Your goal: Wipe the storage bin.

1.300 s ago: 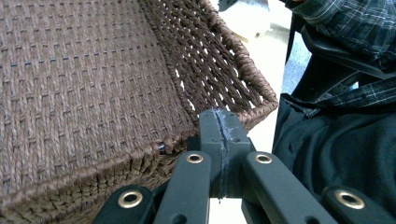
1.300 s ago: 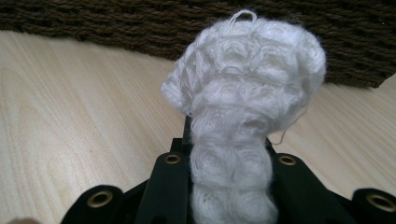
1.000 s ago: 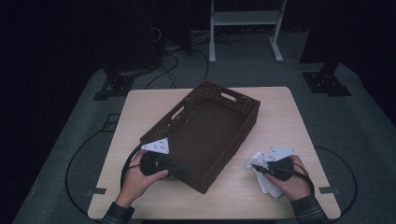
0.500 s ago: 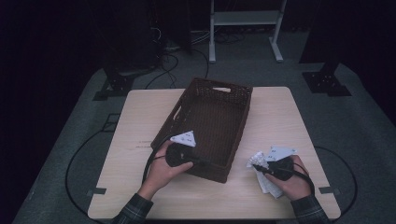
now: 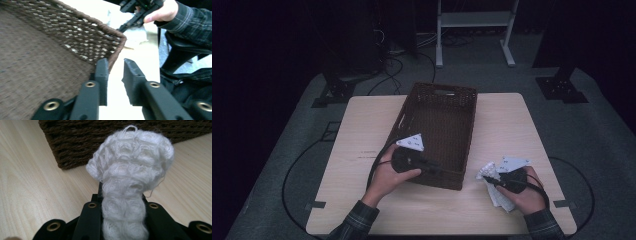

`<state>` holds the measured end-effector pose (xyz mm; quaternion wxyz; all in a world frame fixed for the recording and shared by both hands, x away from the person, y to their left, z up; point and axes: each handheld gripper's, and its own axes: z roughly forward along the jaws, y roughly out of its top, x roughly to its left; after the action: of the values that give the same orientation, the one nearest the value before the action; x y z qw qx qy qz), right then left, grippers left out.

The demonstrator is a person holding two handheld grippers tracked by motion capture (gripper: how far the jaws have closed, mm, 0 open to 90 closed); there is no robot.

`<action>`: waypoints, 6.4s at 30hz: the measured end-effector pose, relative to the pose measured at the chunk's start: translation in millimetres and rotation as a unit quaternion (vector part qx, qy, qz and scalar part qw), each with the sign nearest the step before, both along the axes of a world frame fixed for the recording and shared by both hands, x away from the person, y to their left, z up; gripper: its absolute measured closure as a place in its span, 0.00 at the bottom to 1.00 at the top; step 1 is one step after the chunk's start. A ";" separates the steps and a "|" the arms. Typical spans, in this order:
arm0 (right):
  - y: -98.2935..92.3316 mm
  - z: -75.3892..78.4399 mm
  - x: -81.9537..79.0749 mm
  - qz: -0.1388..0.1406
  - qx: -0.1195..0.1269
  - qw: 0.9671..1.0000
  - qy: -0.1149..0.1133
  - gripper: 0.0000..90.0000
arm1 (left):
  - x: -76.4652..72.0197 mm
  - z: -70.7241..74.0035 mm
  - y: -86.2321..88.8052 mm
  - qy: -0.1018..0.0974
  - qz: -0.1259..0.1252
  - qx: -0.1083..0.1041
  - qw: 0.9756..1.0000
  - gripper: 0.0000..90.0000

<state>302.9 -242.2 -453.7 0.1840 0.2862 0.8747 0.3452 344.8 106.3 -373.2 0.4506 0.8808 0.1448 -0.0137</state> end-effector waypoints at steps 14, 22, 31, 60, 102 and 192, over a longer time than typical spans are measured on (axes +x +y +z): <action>-2.6 -0.3 -1.1 -0.007 0.000 1.000 0.000 0.84 | 14.7 -8.7 43.6 0.006 0.041 0.015 0.999 0.66; -6.1 -0.5 -5.1 -0.016 0.002 1.000 0.001 0.84 | 14.4 -12.3 30.2 0.005 0.032 0.042 0.999 0.78; -11.0 -1.4 -14.1 -0.032 0.002 0.999 0.004 0.84 | 15.9 -10.5 11.7 0.019 -0.003 0.049 0.999 0.84; -20.8 7.1 -30.8 -0.044 0.006 0.999 -0.012 0.84 | 19.3 -3.3 -51.5 0.015 -0.063 0.087 0.994 0.92; -28.0 10.3 -33.8 -0.081 0.041 0.996 0.008 0.84 | 36.1 -15.4 -100.7 -0.002 -0.149 0.015 0.989 0.87; 1.1 8.7 5.7 -0.064 0.021 0.997 0.030 0.84 | 36.9 -16.7 -100.0 0.005 -0.151 0.008 0.989 0.87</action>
<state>308.6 -241.1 -444.9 0.1735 0.3560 0.8520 0.3424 381.7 6.3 -389.9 0.4359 0.8958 0.0128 -0.0851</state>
